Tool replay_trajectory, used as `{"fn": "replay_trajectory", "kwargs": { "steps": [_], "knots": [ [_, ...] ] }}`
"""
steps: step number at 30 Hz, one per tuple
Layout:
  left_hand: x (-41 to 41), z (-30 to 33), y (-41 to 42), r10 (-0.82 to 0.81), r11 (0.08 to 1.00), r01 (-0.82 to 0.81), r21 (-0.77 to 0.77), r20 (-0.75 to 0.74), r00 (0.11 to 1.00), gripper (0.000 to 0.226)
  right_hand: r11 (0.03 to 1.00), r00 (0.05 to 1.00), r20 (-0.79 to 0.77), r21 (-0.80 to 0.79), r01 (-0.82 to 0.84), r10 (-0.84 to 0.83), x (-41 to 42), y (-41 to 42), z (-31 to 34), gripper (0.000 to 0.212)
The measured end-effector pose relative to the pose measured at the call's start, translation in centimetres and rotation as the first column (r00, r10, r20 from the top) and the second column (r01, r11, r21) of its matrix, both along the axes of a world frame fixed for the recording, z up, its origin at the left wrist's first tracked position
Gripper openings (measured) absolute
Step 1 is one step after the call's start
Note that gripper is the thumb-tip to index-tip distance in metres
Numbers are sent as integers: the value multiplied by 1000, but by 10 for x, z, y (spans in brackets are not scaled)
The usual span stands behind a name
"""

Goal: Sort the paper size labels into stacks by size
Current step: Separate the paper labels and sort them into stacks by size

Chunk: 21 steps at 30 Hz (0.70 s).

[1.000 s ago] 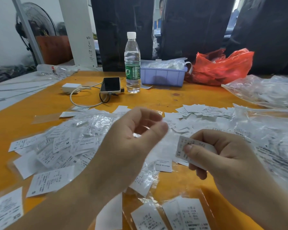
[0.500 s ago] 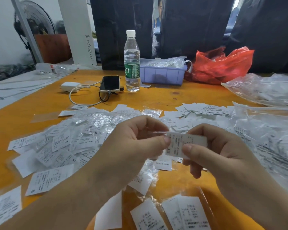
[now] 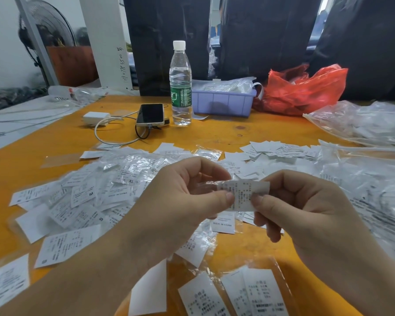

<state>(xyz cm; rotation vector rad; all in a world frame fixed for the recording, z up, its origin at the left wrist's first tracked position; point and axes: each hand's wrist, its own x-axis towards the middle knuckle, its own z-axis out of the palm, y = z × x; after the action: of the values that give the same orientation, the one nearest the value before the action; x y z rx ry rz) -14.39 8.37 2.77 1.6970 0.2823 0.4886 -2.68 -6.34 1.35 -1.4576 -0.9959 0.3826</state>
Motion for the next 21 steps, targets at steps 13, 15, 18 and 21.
{"fn": "replay_trajectory", "kwargs": {
  "steps": [13, 15, 18, 21],
  "knots": [
    [1, -3, -3, -58, 996, 56, -75, -33, 998, 14, 999, 999, -48, 51, 14, -12, -3, 1, 0, 9],
    [2, -5, -3, -42, 998, 39, -54, -54, 998, 10, 999, 998, -67, 53, 8, -5, -3, 0, 0, 8],
    [2, -9, -3, -13, 1000, 14, 22, -50, 999, 10, 999, 997, -80, 42, -3, 7, -2, 0, 0, 10],
    [2, -8, -1, -7, 998, 9, 66, -36, 999, 12, 999, 996, -90, 39, -6, 9, -1, -1, -1, 12]
  ]
}}
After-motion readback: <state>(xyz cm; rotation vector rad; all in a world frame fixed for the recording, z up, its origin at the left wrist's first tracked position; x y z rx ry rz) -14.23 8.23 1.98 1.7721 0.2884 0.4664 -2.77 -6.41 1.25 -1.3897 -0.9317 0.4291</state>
